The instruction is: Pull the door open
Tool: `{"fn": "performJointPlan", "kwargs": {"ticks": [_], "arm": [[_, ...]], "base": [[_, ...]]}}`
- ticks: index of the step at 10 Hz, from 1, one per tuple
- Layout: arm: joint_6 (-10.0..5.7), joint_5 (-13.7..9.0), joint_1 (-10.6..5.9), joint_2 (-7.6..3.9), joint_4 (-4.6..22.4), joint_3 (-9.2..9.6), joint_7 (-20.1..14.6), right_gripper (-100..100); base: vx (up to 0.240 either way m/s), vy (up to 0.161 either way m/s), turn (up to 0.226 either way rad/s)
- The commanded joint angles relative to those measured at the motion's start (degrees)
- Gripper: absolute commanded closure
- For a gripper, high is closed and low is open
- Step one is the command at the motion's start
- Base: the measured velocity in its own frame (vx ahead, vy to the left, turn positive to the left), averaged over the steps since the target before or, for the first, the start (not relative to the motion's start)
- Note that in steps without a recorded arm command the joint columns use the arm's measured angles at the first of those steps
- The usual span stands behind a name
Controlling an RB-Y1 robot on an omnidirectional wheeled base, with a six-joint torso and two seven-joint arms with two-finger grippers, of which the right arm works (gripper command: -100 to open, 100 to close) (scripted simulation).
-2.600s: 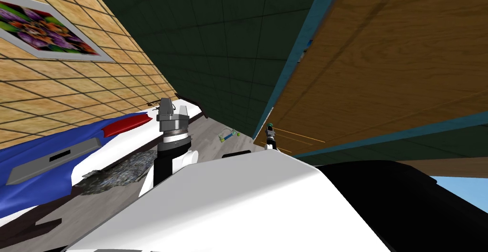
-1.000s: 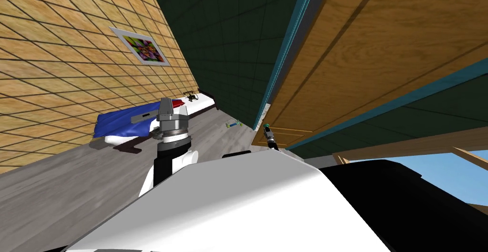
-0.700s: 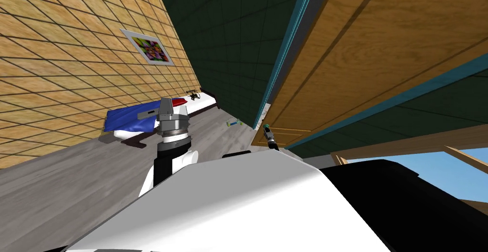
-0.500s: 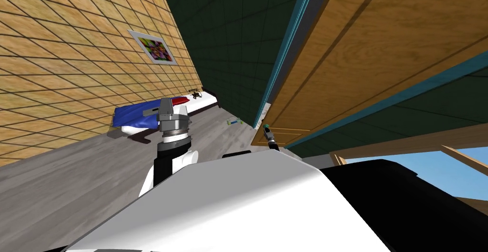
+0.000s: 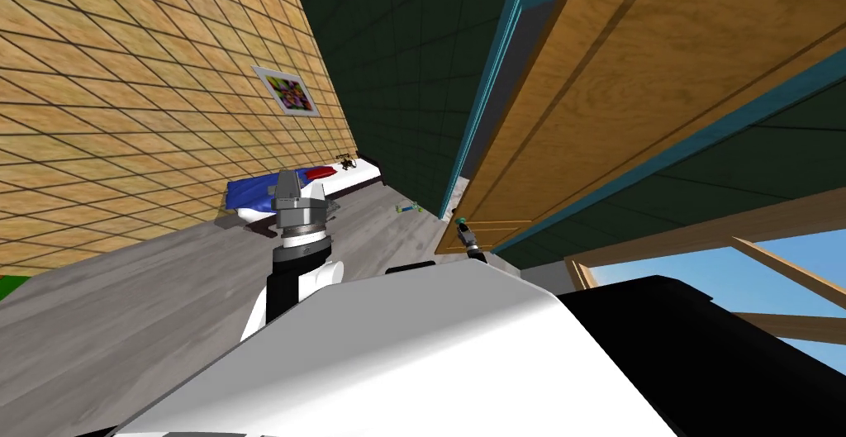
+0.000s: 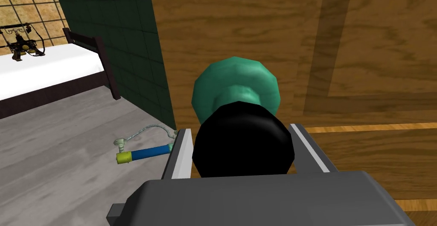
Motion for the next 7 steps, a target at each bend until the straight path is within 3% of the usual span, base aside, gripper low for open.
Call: {"fn": "performJointPlan", "kwargs": {"ticks": [1,5,7], "arm": [[-1.34,0.57,0.70,-0.77,0.05,0.84,-0.97,100],[-4.07,1.72,2.12,-2.34,0.16,2.53,-2.94,100],[-6.15,2.61,3.21,-3.53,0.25,3.83,-4.45,100]], "base": [[-0.154,-0.056,0.126],[-0.196,-0.059,0.103],[-0.181,-0.064,0.107]]}}
